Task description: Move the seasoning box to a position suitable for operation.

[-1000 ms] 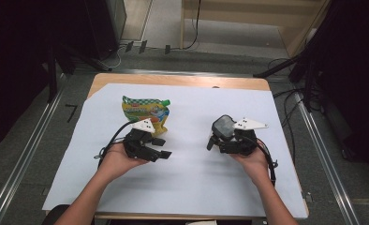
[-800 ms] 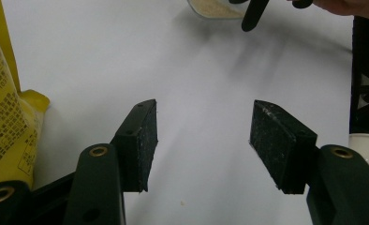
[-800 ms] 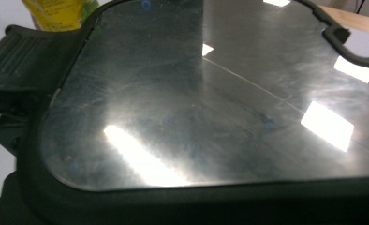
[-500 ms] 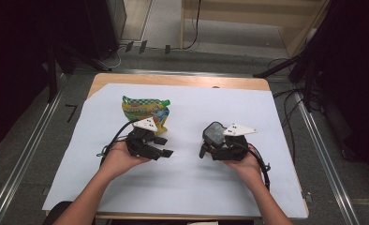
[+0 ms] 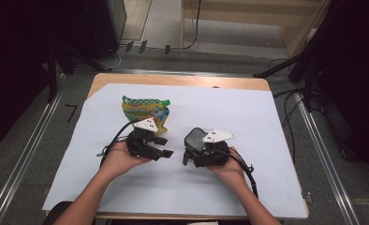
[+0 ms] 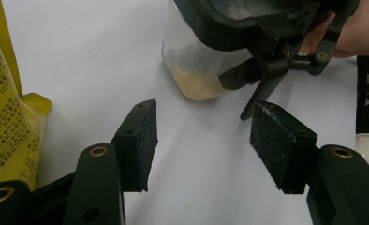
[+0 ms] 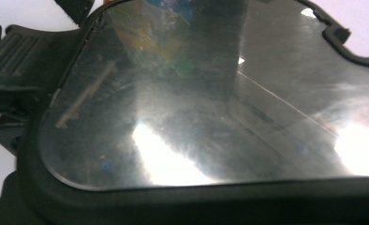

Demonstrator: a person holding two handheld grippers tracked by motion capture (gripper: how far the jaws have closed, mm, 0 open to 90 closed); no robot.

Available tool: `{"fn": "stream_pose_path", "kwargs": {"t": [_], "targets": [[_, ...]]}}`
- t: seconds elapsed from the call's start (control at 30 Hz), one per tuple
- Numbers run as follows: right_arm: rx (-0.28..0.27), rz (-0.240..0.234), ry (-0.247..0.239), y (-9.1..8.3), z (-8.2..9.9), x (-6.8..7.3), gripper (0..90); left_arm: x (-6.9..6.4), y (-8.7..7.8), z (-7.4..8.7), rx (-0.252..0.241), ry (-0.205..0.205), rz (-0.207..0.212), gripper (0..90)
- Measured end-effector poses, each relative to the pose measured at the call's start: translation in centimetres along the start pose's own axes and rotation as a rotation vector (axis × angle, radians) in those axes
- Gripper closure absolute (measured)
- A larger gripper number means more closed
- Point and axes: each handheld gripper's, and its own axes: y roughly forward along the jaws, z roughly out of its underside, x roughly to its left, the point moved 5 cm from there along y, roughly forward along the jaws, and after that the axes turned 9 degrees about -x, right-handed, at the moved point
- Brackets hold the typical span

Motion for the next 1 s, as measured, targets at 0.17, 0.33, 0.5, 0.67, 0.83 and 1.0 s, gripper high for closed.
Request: {"fn": "stream_pose_path", "kwargs": {"t": [0.17, 0.33, 0.5, 0.67, 0.83, 1.0], "targets": [[0.01, -0.01, -0.018, 0.6, 0.4, 0.6, 15.6, -0.1, 0.1, 0.0, 0.0, 0.001, 0.001, 42.3], [0.012, -0.004, -0.032, 0.6, 0.6, 0.9, 15.6, -0.1, 0.1, 0.0, -0.004, 0.002, 0.004, 42.3], [-0.001, -0.001, -0.04, 0.6, 0.9, 0.9, 15.6, -0.2, 0.2, 0.0, -0.001, 0.005, 0.008, 42.3], [0.005, -0.002, -0.04, 0.5, 0.9, 0.9, 15.3, -0.2, 0.3, 0.1, 0.005, 0.011, 0.006, 42.3], [0.022, -0.002, -0.019, 0.1, 0.9, 0.9, 14.5, -0.2, 0.2, 0.0, 0.0, 0.007, 0.005, 42.3], [0.044, -0.028, 0.005, -1.1, 0.6, 0.6, 14.3, -0.2, 0.1, -0.1, -0.007, 0.008, 0.006, 42.3]]}}
